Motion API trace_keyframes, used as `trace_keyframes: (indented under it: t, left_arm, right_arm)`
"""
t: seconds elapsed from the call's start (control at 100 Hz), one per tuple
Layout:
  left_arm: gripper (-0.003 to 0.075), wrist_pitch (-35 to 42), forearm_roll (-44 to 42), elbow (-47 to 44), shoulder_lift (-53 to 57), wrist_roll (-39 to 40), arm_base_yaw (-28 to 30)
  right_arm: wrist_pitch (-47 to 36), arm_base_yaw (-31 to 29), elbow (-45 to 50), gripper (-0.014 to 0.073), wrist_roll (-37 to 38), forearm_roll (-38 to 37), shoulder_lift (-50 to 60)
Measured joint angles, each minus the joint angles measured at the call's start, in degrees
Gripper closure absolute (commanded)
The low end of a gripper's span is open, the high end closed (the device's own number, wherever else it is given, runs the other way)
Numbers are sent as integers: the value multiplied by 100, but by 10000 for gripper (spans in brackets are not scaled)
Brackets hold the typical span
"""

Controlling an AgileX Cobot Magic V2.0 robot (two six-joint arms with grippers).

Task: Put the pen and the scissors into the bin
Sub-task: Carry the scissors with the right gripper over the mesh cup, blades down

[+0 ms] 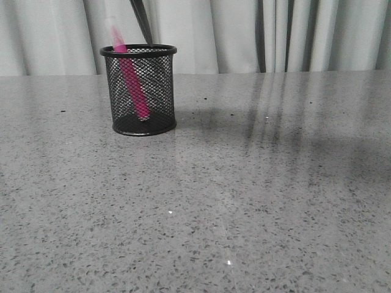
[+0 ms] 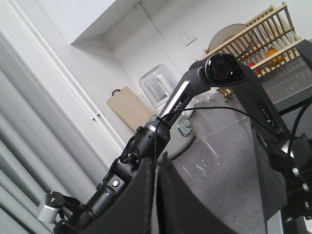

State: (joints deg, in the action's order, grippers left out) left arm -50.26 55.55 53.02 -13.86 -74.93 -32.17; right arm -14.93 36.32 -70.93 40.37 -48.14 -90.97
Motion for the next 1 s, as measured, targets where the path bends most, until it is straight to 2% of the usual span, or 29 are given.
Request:
trace_keyframes:
  t: [0.33, 0.72, 1.0]
  left_arm:
    - [739, -24, 11, 0, 0, 0, 0]
    - [739, -24, 11, 0, 0, 0, 0]
    - [739, -74, 11, 0, 0, 0, 0]
  right_arm:
    - [-708, -284, -346, 670, -36, -20, -380]
    - [-923, -344, -350, 670, -46, -46, -1204]
    - [-1083, -354, -311, 669, -54, -46, -1357]
